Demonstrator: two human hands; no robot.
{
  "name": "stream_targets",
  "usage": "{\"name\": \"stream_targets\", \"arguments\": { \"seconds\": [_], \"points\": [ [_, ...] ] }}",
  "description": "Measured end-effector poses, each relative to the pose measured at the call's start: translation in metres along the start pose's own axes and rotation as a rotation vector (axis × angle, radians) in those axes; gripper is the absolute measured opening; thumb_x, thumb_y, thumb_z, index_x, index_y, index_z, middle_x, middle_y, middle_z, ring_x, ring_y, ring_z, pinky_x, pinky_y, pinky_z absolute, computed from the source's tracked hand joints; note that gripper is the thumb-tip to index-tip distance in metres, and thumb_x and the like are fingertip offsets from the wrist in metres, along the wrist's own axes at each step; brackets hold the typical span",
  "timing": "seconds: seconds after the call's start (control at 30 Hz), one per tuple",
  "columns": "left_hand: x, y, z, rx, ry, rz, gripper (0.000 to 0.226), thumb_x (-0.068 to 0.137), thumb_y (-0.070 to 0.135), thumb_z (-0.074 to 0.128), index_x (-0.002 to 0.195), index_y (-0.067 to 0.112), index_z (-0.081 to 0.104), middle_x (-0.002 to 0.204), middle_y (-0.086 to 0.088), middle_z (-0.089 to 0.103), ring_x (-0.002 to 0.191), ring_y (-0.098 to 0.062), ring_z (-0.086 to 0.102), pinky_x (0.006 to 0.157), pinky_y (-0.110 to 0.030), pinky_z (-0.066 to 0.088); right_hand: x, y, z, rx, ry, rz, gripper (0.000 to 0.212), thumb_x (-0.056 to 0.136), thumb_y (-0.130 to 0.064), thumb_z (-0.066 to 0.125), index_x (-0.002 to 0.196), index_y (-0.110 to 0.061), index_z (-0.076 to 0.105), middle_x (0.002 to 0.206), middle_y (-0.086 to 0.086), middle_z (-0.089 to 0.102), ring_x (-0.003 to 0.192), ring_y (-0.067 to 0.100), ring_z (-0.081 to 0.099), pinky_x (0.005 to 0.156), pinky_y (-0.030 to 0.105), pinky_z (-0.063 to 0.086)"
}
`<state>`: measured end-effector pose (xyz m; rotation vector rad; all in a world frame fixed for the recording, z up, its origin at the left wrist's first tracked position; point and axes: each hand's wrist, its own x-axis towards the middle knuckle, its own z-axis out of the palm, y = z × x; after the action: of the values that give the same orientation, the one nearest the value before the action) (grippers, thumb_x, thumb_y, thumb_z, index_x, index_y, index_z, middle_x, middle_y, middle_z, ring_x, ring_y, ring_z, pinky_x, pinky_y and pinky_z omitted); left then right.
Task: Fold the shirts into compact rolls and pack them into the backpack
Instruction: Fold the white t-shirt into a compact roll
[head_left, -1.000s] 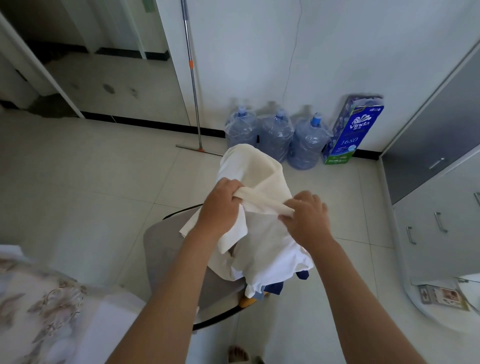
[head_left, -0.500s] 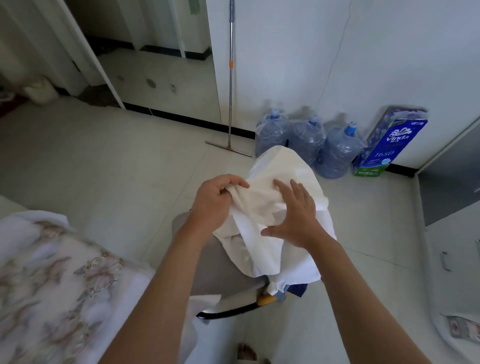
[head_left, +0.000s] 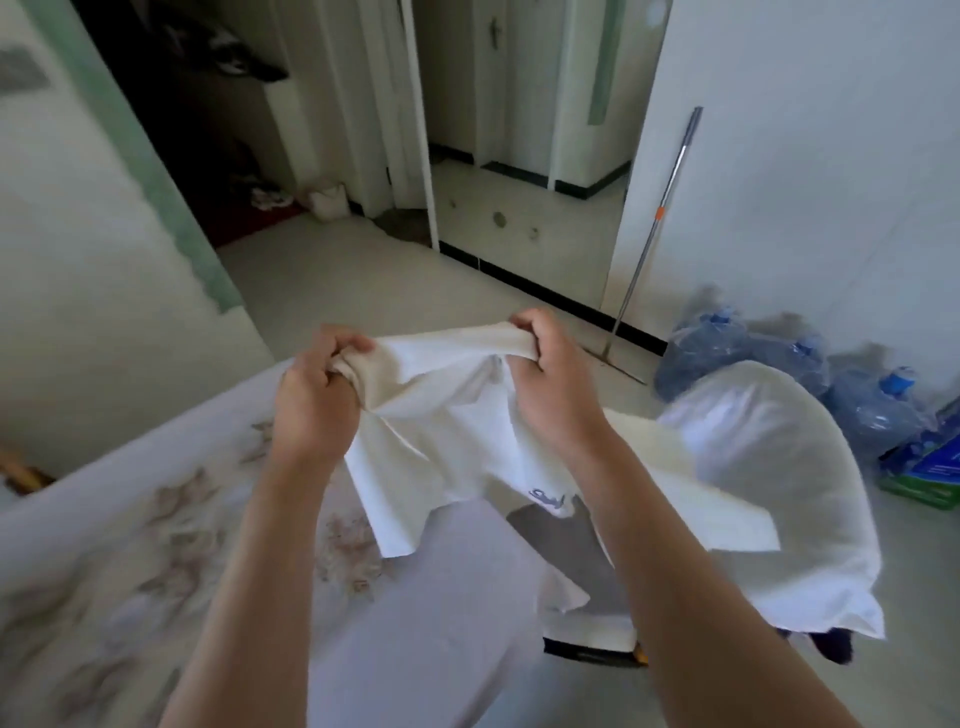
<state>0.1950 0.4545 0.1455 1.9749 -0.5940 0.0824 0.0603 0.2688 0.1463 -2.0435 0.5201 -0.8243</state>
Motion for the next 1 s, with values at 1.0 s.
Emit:
{"name": "stream_targets", "arguments": {
  "seconds": [1.0],
  "points": [
    [-0.134, -0.233, -0.03, 0.376, -0.884, -0.255, 0.068, 0.085, 0.033, 0.069, 0.146, 0.034, 0.038, 0.15, 0.011, 0.038, 0.14, -0.013, 0.029, 0.113, -0.036, 0.029, -0.167, 0.114, 0.242, -0.807, -0.778, 0.121, 0.034, 0.093, -0.013, 0.051, 0.116, -0.032, 0.067, 0.109, -0.006, 0.063, 0.109, 0.021, 0.057, 0.087, 0.034, 0.039]
  ]
}}
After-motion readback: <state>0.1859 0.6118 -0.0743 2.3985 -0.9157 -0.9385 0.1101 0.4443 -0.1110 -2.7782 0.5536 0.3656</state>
